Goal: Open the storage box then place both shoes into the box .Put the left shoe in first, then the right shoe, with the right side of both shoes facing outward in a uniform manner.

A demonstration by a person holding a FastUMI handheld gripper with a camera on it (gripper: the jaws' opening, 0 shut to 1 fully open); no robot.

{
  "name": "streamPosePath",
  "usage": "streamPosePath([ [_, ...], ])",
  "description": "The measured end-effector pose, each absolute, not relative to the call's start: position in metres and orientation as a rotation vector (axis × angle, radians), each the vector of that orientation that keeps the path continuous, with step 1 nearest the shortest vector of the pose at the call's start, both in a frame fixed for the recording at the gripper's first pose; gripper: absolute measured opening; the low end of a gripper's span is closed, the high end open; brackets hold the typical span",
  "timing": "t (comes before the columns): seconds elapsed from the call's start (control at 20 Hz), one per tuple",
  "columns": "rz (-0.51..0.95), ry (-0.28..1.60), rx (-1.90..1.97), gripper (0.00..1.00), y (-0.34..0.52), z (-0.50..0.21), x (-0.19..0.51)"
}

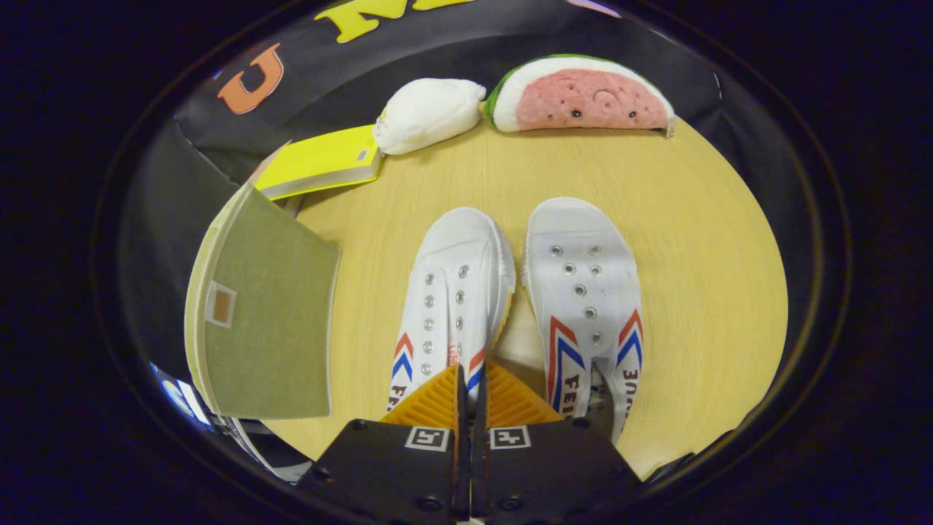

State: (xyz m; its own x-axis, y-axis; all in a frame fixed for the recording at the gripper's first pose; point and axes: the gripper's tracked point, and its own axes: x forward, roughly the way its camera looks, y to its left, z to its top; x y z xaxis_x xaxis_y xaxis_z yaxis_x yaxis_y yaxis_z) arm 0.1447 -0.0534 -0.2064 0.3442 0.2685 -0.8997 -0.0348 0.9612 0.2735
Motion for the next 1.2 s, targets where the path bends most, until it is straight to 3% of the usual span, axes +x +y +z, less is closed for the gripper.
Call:
streamPosePath([
  [0.8, 0.275, 0.921, 0.258, 0.06, 0.087, -0.032, 0.102],
  [1.2, 0.341, 0.914, 0.225, 0.06, 0.198, -0.046, 0.118],
])
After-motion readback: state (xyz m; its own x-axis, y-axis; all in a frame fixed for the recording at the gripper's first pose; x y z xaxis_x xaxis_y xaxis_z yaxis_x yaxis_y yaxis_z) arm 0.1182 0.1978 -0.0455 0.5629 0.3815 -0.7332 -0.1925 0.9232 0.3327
